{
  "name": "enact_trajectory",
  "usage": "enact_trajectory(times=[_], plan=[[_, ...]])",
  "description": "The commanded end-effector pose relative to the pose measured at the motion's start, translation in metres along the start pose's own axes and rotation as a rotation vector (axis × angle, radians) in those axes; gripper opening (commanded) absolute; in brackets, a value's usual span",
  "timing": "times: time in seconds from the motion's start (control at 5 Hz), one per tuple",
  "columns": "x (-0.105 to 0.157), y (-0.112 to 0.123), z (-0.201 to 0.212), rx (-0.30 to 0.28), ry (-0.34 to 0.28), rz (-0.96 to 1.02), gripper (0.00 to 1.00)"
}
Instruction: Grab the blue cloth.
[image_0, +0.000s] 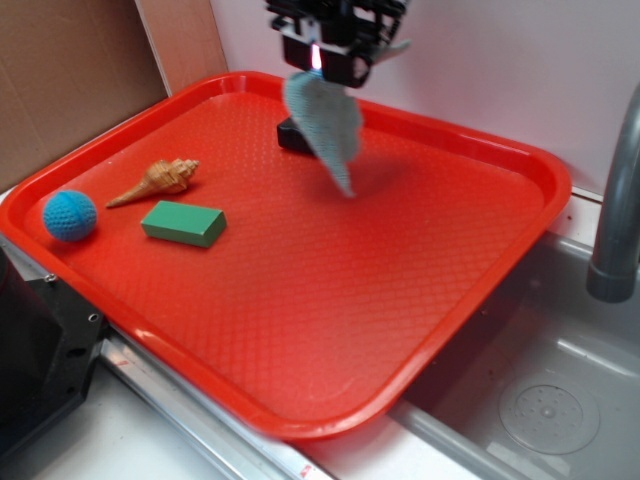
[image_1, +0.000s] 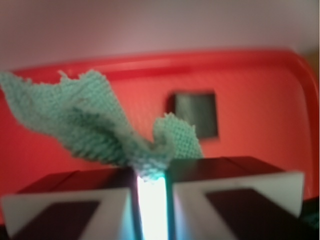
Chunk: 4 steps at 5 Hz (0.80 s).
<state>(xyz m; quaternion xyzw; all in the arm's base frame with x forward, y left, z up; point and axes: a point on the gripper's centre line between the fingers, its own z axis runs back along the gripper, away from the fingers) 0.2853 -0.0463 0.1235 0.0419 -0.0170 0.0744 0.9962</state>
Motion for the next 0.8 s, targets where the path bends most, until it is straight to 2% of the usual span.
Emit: enact_trajectory(times=[0.0,0.2,0.4,0.6], plan=[[-0.060,0.034,0.046,-0.219,0.044,0.044,0.00],[-0.090,0.037,0.050,-0.187,0.031,0.071,0.00],[-0.100,0.033,0.052,-0.125,0.006,0.078,0.00],[-0.094,0.037,0.053,-0.143,0.034,0.067,0.00]])
